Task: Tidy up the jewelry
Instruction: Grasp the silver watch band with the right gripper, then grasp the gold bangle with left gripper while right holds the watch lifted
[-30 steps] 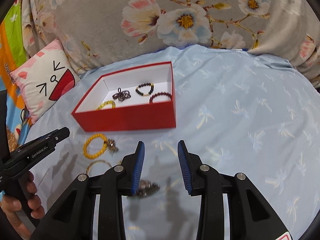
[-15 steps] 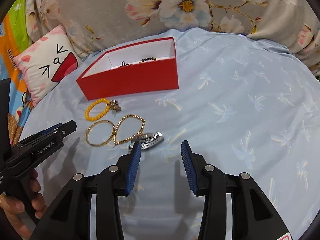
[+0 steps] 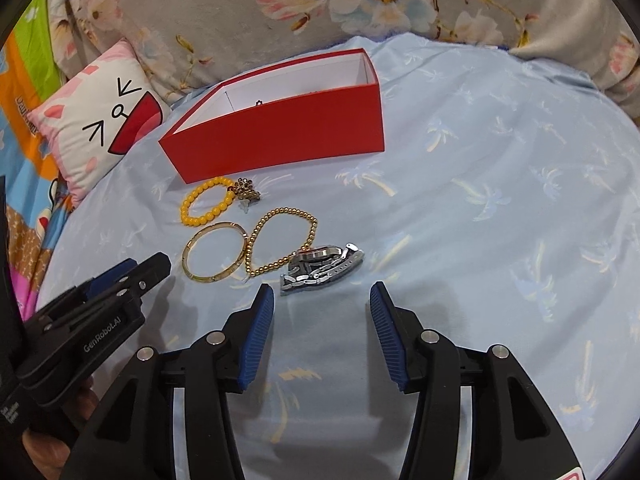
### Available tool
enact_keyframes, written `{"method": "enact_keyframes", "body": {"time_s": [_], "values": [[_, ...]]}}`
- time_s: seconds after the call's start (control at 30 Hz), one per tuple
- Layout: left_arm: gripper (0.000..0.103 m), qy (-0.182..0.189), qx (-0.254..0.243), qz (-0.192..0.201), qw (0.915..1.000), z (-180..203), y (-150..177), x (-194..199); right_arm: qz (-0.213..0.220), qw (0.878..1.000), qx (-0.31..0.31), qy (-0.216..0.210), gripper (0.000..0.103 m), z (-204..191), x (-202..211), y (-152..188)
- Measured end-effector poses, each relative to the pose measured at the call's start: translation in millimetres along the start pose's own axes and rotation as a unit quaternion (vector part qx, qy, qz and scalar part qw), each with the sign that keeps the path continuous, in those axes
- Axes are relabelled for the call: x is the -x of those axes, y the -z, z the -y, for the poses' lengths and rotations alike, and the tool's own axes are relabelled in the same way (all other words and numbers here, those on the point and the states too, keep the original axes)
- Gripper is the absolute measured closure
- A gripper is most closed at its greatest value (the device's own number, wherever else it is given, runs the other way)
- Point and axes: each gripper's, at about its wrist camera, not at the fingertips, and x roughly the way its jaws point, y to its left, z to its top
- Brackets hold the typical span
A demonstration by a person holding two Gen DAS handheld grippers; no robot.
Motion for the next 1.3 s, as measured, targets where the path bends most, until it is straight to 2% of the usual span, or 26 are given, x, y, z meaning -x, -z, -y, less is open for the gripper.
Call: {"method": "enact_keyframes", "body": {"time_s": [0.2,0.43,0.57,0.7,0.77,0.87,1.03,1.2,1.3], "values": [[0.060,0.008,0.012,-0.013,0.9998,-5,0,-5,-0.005,1.000,-0.002,-0.001,0.054,-8,-10,-7],[0.060,0.011,0.016,-0.016,0.9997,-6,1,-7,-0.003,1.000,0.010,0.023,0.054,-11,-21,-16],[0.060,0.014,0.016,-0.019,0.9996,-5,1,-8,-0.001,0.999,0.022,0.041,0.062,-10,-23,-18],[0.060,0.014,0.016,-0.020,0.9996,-5,1,-8,0.001,0.999,0.026,0.042,0.069,-7,-21,-16],[0.060,0.014,0.016,-0.020,0.9996,-5,1,-8,-0.001,0.998,0.032,0.048,0.078,-5,-19,-14],[0.060,0.014,0.016,-0.020,0.9996,-5,1,-8,-0.001,0.999,0.029,0.046,0.082,2,-15,-11],[0.060,0.014,0.015,-0.020,0.9996,-5,1,-8,-0.001,0.999,0.028,0.046,0.083,4,-13,-10],[0.060,0.014,0.016,-0.020,0.9996,-5,1,-9,-0.001,0.998,0.035,0.055,0.075,-2,-18,-14],[0.060,0.014,0.015,-0.020,0.9996,-4,1,-8,-0.001,0.998,0.038,0.056,0.075,-5,-21,-17]]}}
